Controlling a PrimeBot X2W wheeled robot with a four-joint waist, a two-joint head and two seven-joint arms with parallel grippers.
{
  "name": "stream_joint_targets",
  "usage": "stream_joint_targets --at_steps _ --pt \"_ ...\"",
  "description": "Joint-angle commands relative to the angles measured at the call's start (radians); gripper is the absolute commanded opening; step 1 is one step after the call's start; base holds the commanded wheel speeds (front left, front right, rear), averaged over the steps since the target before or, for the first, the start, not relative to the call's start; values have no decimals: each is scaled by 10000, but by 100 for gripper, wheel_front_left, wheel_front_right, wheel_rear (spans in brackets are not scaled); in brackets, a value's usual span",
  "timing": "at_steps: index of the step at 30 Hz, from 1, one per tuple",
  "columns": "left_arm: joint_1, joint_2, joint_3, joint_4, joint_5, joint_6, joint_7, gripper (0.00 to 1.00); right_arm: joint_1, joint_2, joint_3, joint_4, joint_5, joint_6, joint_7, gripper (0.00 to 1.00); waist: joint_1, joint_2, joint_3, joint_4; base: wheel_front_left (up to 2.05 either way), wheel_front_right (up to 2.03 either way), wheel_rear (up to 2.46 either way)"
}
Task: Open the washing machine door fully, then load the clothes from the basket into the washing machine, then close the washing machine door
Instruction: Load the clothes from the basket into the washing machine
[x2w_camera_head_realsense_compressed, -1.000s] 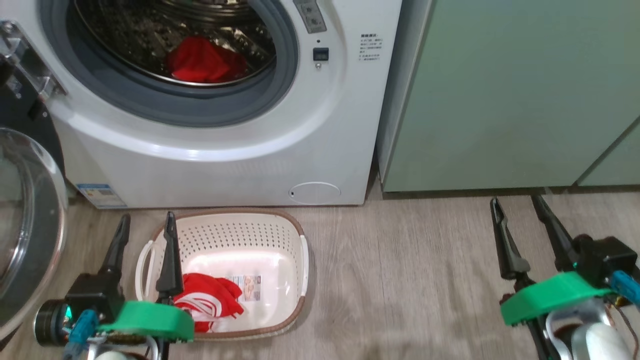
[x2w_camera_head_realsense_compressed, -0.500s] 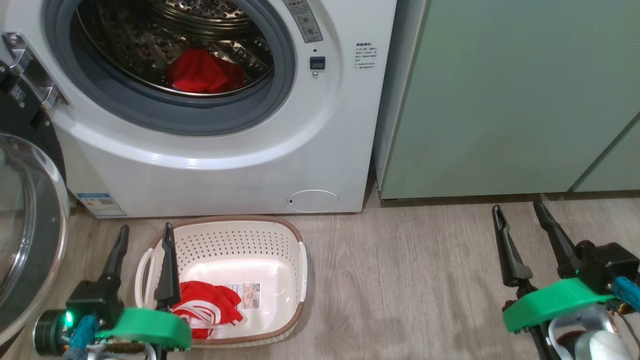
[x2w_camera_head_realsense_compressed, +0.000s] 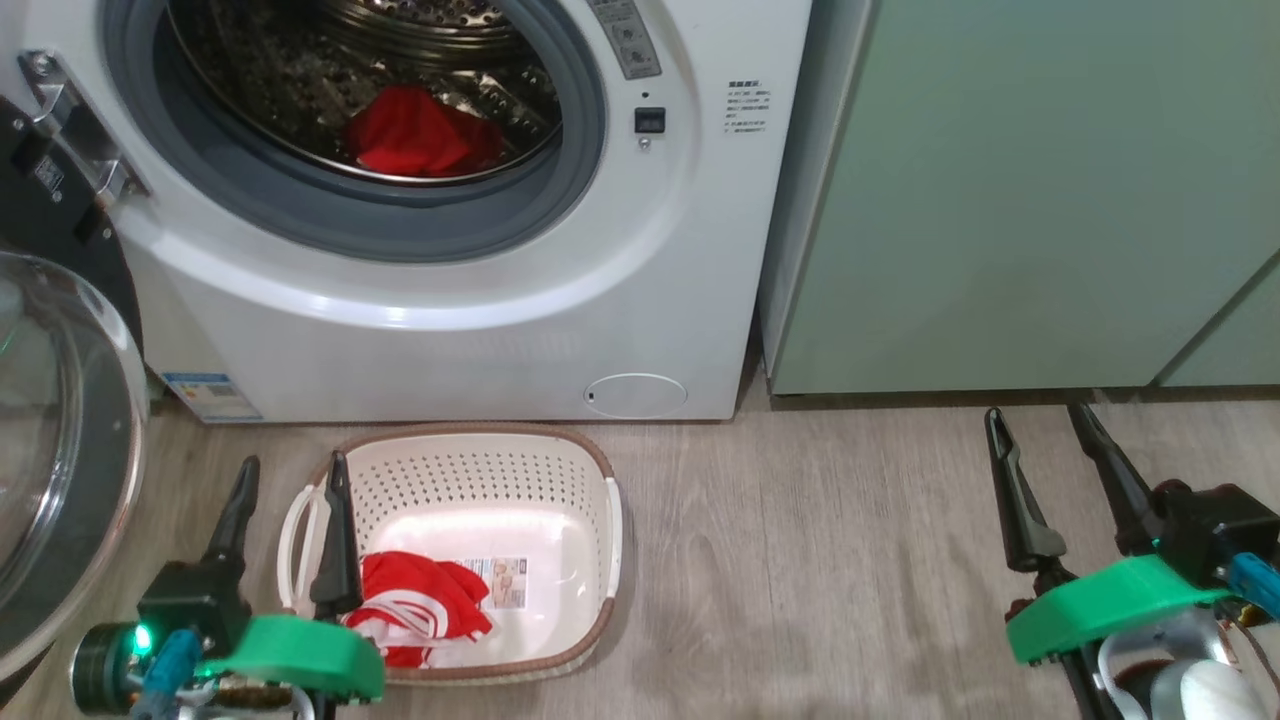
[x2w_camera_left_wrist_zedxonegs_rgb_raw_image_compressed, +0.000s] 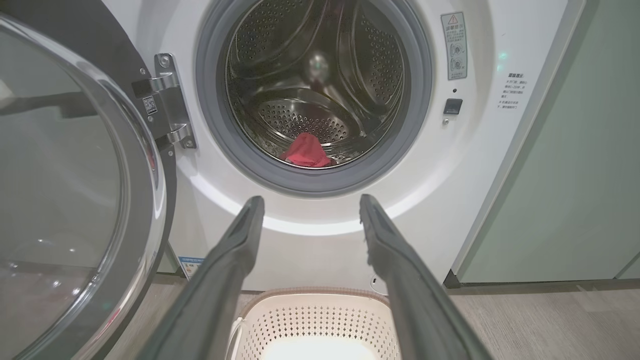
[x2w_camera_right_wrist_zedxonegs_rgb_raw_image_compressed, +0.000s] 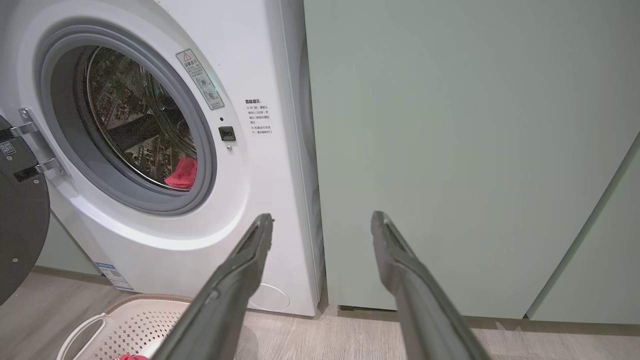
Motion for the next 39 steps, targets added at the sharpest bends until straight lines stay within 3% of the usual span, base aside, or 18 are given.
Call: stream_joint_targets --at_steps 1,11,21,27,39 --pt "-580 32 358 -276 80 -24 -32 100 -232 -35 189 -436 56 0 -15 100 1 0 62 29 0 0 0" --pt "-2378 -32 263 915 -221 -427 299 100 -790 -35 337 -718 67 0 -85 100 1 0 1395 35 0 0 0" --pt "-5400 -176 173 4795 -864 -1384 933 100 -1915 -35 824 -782 88 0 -419 100 1 0 3833 -506 0 0 0" --pt "-7022 -47 -323 7636 -673 -2085 1305 100 -2772 -35 1243 -523 307 0 -928 100 1 0 5394 -1033 0 0 0" --pt "-8566 508 -1169 10774 -177 -2882 2652 100 -3874 -35 2058 220 942 0 -1746 100 1 0 7433 -1927 0 0 0"
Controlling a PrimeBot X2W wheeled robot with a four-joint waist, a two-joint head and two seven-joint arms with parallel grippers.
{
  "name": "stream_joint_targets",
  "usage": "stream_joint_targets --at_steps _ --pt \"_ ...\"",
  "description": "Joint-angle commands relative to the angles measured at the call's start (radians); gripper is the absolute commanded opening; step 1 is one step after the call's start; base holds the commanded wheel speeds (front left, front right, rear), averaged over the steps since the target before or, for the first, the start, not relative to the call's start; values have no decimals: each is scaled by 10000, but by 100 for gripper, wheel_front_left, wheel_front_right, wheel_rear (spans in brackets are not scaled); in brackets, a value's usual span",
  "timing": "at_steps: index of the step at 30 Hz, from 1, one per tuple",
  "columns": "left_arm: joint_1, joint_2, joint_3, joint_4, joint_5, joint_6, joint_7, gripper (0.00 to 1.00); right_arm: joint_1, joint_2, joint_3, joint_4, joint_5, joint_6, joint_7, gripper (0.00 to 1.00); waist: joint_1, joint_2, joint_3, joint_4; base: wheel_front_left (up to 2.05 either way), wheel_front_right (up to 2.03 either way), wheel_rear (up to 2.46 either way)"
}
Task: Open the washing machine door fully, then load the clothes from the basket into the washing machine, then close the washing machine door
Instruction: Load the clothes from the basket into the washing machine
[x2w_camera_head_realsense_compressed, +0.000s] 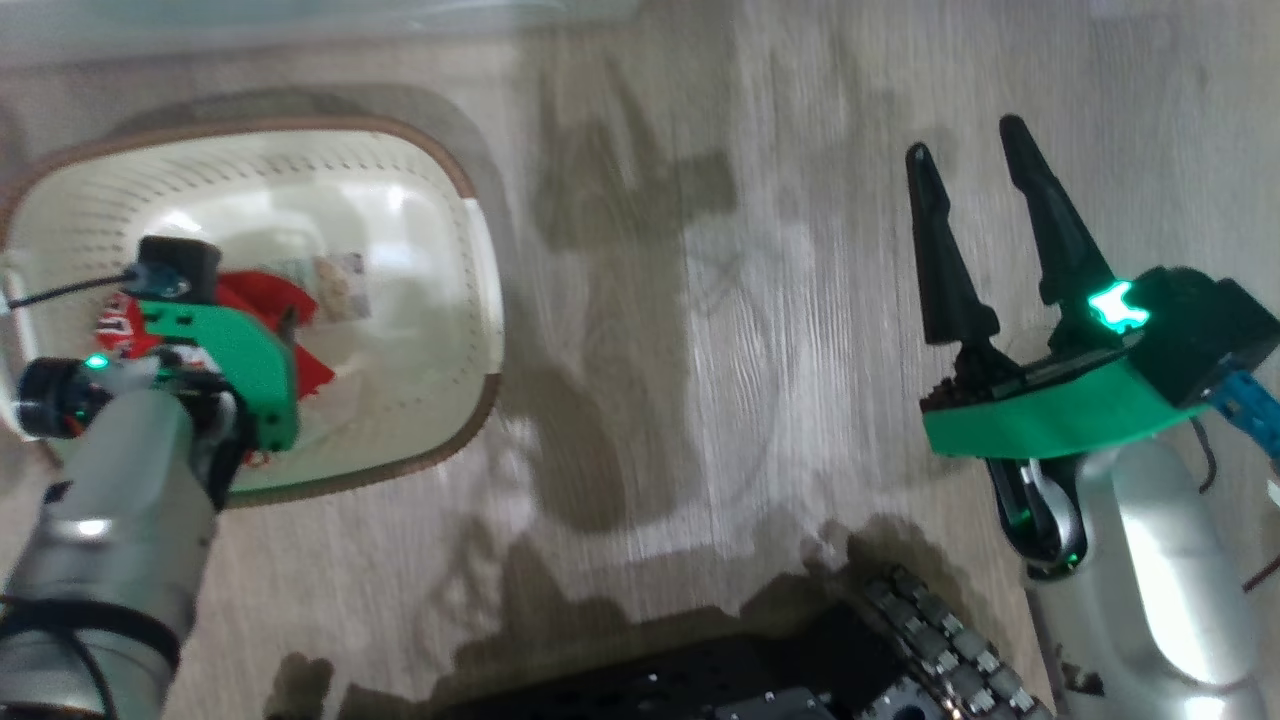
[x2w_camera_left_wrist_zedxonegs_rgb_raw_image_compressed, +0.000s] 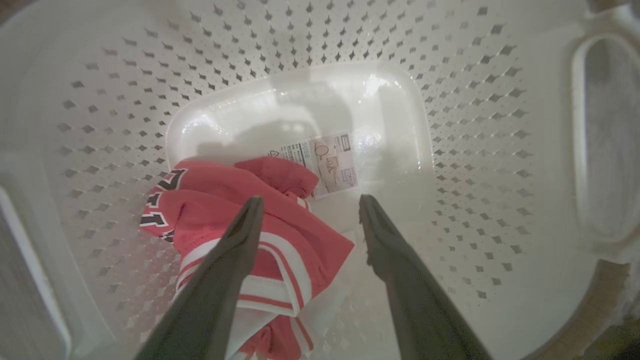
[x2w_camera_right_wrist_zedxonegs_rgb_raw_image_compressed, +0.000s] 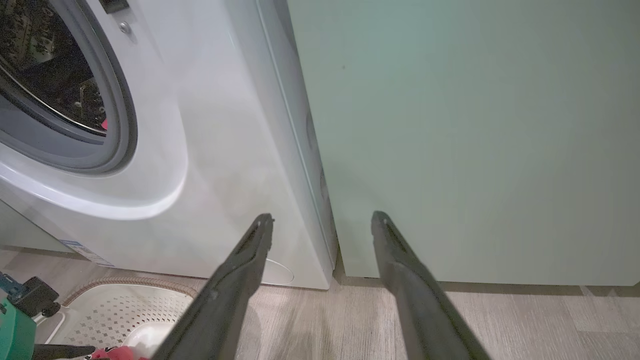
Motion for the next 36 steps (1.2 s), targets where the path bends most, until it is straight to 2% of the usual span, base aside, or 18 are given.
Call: stream_joint_targets --at_steps 1,4,12,22,23,25,26,31,36 --pt "-81 533 204 76 68 -61 117 100 1 -27 283 -225 108 0 -139 100 -2 0 679 -489 0 0 0" --pt "-375 948 132 709 45 -311 615 100 -265 -27 526 -13 340 0 -301 100 -2 0 1200 -799 0 0 0" --pt "-691 1622 98 1422 -144 -634 1403 100 -595 -27 834 239 764 0 -402 100 -2 0 1812 -1212 0 0 0" --pt "-1002 2013 -54 1880 -295 -754 2331 100 -710 -27 942 41 1018 0 -410 100 -2 0 2215 -1484 0 0 0" --pt "-1036 2030 -84 1924 -283 -710 2470 82 -702 -27 941 32 1024 0 -410 100 -2 0 2230 -1492 0 0 0" --pt "-1101 2067 -142 1987 -264 -675 2707 31 -688 -27 944 17 1040 0 -410 100 -2 0 2260 -1509 0 0 0" --pt "-1130 2086 -180 2005 -243 -668 2773 0 -684 -27 944 13 1041 0 -410 100 -2 0 2270 -1518 0 0 0" --pt "-1243 2166 -359 2031 -116 -490 2776 0 -657 -27 912 20 1059 0 -411 100 -2 0 2206 -1515 0 0 0" --pt "-1286 2082 -430 1628 -52 -184 1558 0 -532 -27 651 23 956 0 -411 100 -2 0 1803 -1260 0 0 0"
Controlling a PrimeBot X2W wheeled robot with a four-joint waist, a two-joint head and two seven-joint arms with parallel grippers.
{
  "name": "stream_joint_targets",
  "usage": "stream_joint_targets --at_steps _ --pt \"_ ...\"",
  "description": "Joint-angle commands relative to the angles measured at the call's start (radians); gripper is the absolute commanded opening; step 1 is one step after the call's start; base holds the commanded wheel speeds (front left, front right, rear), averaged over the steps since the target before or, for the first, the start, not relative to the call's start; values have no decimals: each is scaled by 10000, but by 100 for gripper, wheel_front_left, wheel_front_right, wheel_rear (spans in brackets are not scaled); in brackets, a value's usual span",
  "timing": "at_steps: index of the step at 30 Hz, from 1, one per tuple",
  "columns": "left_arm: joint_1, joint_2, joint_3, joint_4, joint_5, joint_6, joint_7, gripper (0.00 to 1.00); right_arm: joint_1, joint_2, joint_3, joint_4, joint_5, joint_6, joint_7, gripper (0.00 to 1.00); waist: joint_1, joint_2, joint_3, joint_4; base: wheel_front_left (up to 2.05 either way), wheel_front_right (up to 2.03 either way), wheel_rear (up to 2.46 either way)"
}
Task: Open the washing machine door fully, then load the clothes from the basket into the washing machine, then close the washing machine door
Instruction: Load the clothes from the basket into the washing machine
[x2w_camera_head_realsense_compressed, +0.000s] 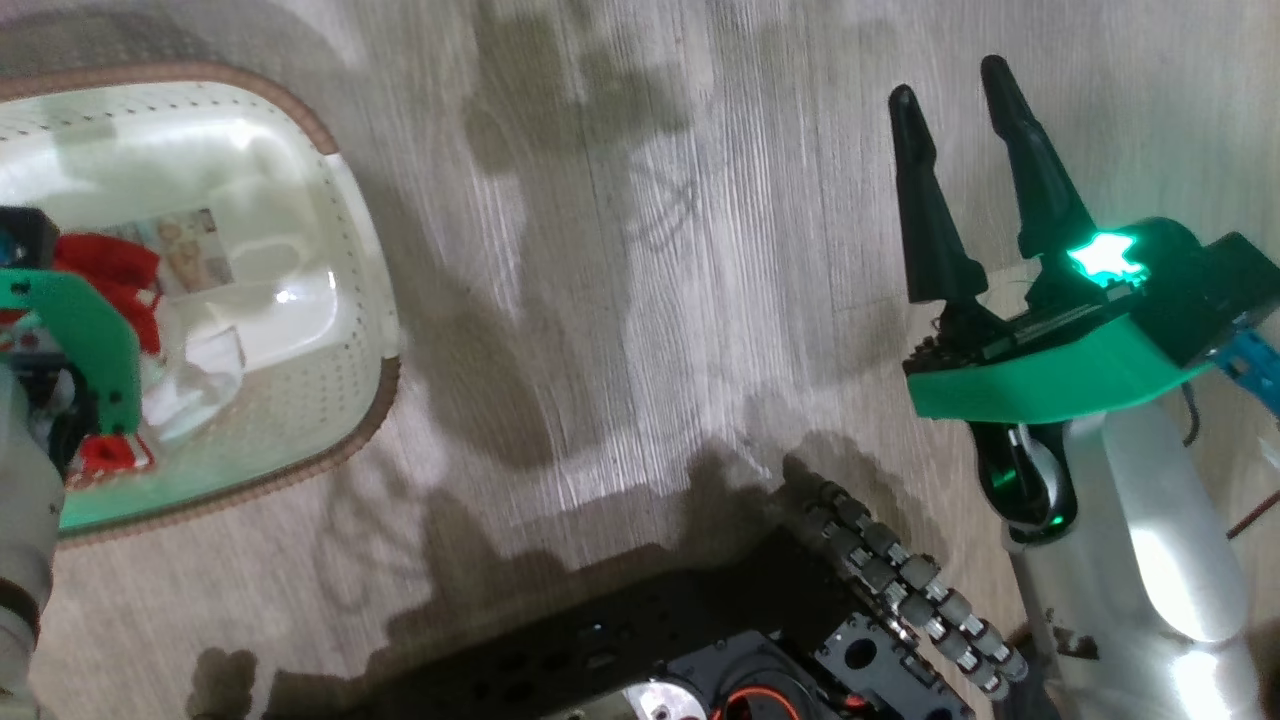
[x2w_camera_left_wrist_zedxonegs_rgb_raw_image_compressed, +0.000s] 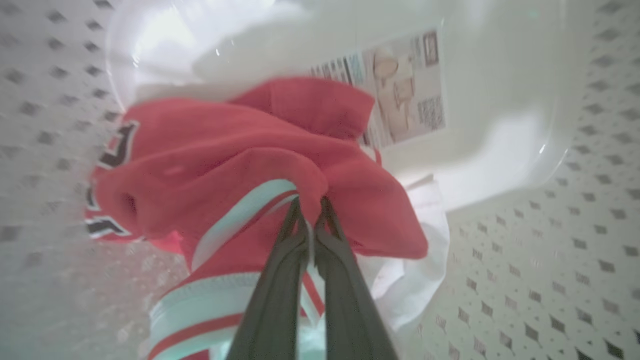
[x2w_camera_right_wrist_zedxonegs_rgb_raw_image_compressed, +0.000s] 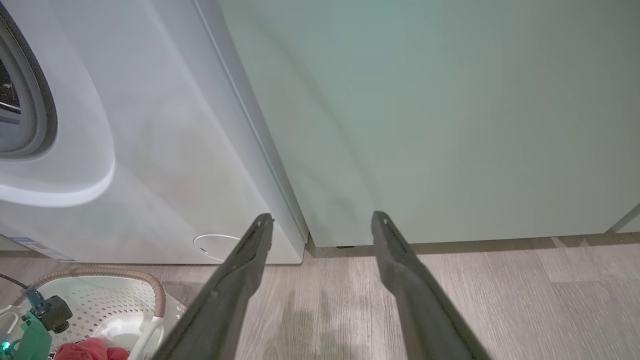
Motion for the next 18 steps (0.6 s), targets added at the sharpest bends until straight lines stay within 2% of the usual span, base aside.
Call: stream_joint_targets --at_steps 1,11,14,18 --pt "163 413 209 -277 47 189 -625 0 448 -26 35 -300 -15 0 -62 100 0 0 -273 191 0 0 0" --pt "915 -356 721 -1493 -540 742 -3449 0 940 -26 -598 -308 -576 0 -62 100 0 0 -1634 1062 0 0 0" --pt "1174 -531 838 -1870 -679 838 -3863 0 1070 -26 -722 -293 -690 0 -62 100 0 0 -1962 1253 0 0 0" --pt "1814 -824 1119 -3028 -923 1091 -4312 0 1307 -26 -933 -262 -894 0 -60 100 0 0 -2620 1613 0 0 0"
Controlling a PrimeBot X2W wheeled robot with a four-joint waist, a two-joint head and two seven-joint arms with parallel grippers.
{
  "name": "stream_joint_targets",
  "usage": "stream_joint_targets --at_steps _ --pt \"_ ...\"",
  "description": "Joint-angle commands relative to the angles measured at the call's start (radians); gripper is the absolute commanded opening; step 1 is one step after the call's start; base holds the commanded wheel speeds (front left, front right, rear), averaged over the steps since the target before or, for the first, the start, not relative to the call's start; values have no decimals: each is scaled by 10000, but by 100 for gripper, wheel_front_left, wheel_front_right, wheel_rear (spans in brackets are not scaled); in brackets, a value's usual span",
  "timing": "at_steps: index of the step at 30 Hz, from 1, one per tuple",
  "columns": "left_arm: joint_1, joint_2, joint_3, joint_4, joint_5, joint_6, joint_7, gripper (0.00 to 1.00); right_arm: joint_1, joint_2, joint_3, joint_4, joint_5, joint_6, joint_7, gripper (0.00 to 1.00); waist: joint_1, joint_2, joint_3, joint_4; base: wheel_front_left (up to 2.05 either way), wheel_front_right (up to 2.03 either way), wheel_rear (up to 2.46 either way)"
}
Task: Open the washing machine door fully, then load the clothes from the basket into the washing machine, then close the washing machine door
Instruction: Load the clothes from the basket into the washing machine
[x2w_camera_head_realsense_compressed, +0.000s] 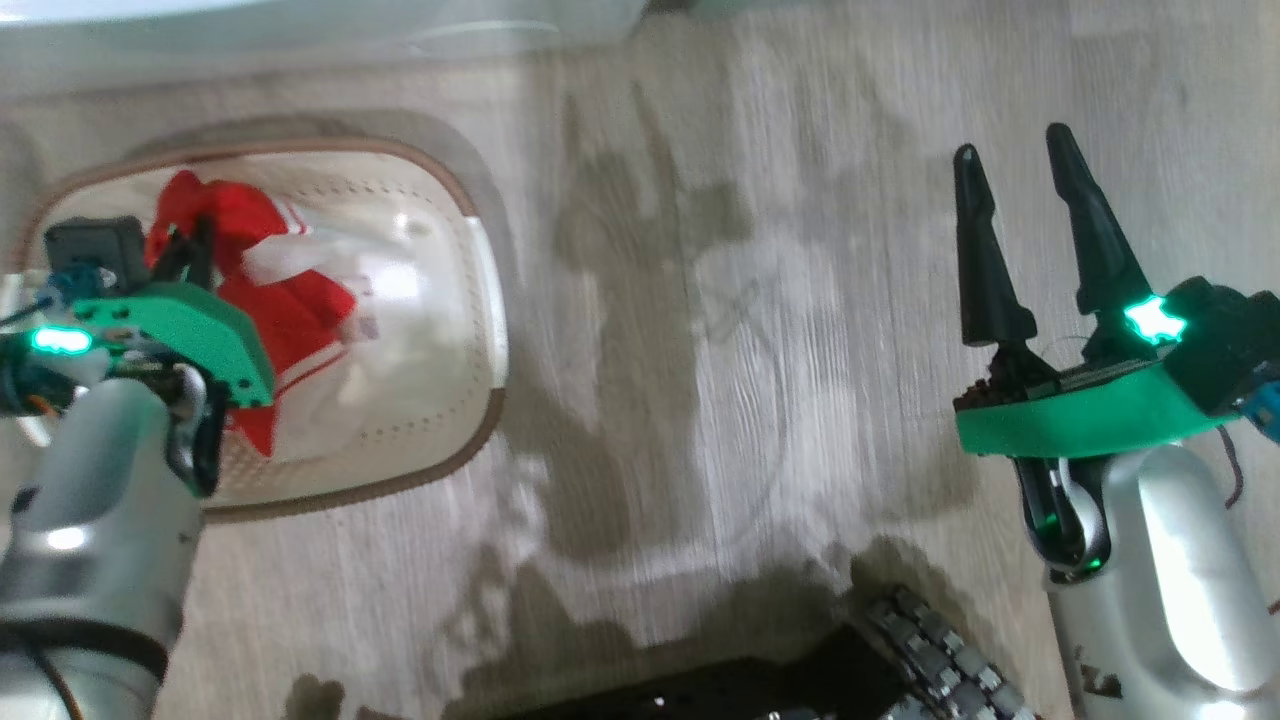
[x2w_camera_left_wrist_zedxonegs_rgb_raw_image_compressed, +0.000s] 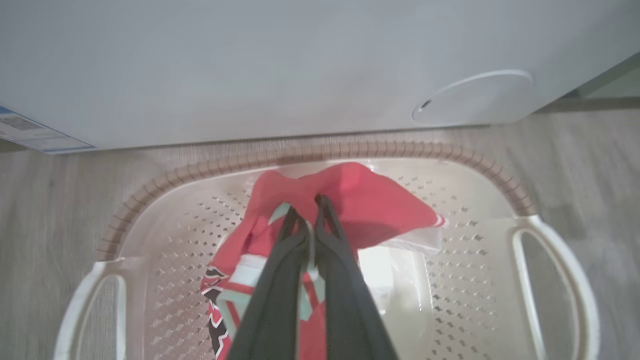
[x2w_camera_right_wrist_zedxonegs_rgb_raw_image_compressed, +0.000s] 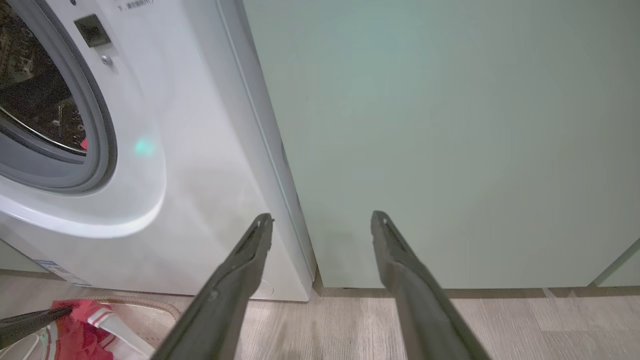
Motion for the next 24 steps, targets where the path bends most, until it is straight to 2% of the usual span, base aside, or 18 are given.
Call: stream_joint_targets --at_steps 1,7,15,24 --pt "387 262 354 -523 -54 121 -148 0 397 -26 89 -261 -102 0 -50 100 1 -1 -637 454 0 0 0" --pt "1762 174 826 -3287 -108 665 -238 0 677 -26 -217 -379 -320 0 196 100 1 -1 -1562 795 0 0 0" --pt "3399 394 1214 -7081 320 1390 -244 0 1006 -26 -570 -651 -553 0 628 100 1 -1 -2614 1074 0 0 0" --pt "4670 758 1184 -9395 698 1881 -104 0 1438 -26 -767 -679 -734 0 1002 100 1 -1 -3911 1043 0 0 0"
